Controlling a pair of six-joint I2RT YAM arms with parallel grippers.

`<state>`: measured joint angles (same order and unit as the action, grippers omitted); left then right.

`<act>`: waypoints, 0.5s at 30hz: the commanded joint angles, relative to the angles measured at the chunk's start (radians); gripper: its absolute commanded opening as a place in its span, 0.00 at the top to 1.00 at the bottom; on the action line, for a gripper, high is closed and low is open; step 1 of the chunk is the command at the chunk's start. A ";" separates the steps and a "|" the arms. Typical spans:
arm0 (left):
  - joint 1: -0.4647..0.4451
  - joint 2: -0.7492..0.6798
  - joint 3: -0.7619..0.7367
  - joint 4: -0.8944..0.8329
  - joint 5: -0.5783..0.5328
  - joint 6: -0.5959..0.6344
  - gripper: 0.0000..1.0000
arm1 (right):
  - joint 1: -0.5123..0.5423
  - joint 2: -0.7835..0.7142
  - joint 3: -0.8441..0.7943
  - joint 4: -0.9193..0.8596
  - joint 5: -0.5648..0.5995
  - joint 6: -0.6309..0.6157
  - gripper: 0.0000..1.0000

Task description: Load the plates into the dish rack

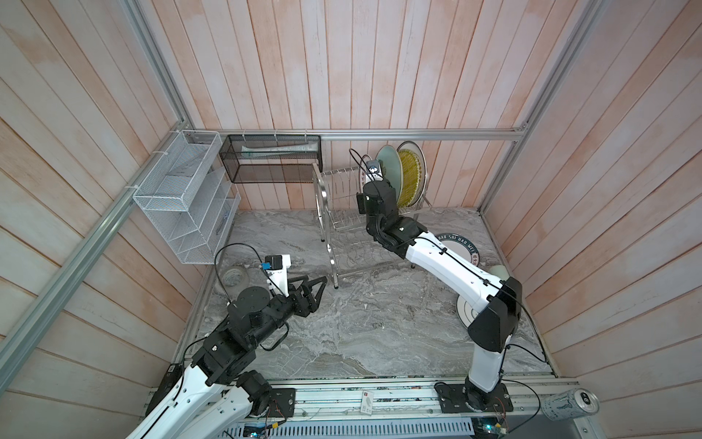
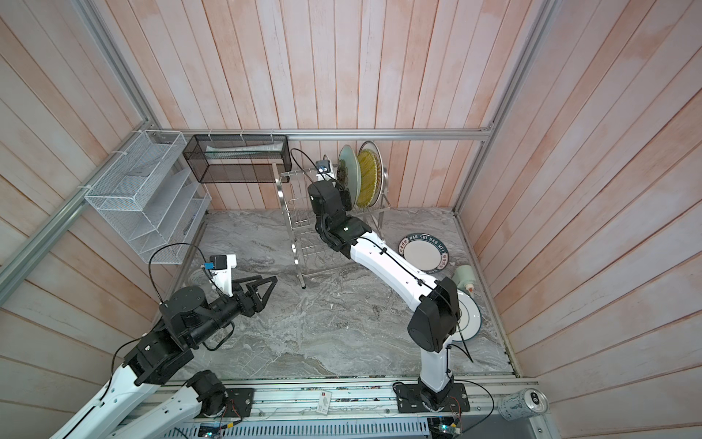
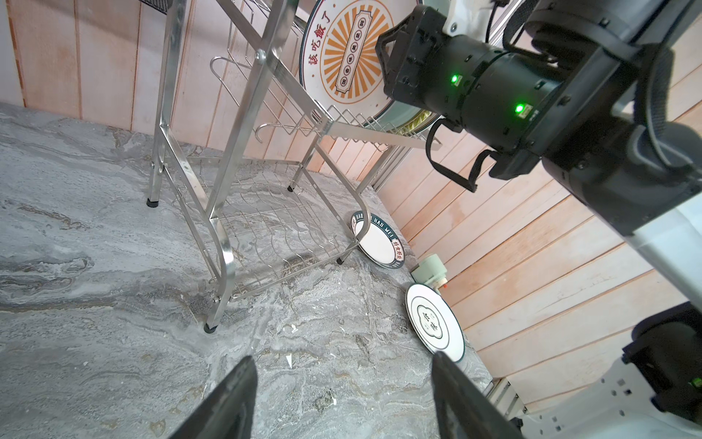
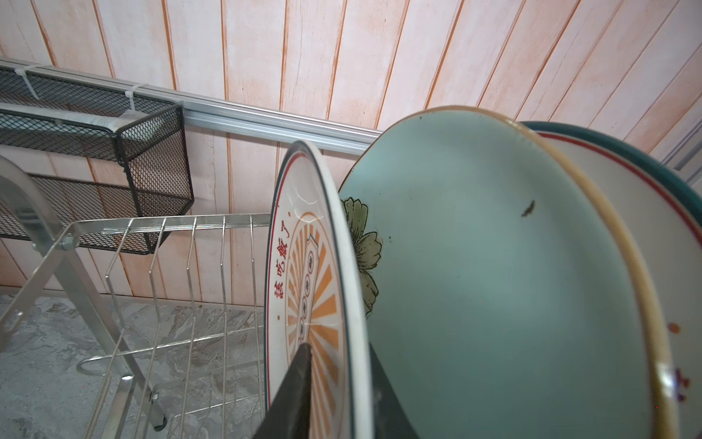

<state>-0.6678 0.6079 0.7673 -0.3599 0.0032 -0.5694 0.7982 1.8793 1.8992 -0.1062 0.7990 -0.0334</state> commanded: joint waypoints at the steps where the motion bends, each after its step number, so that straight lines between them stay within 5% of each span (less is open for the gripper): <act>1: -0.003 0.001 0.004 0.006 0.012 0.000 0.27 | -0.007 -0.011 0.032 0.003 0.004 -0.016 0.74; 7: -0.003 0.014 0.005 0.004 0.011 -0.001 0.26 | -0.008 -0.018 0.032 0.010 -0.005 -0.028 0.60; 15: -0.003 0.048 0.007 -0.008 0.005 -0.006 0.25 | -0.008 -0.035 0.009 0.036 -0.012 -0.039 0.54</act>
<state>-0.6678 0.6476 0.7673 -0.3603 0.0032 -0.5716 0.7940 1.8790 1.8992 -0.0978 0.7914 -0.0597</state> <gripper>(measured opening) 0.747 0.454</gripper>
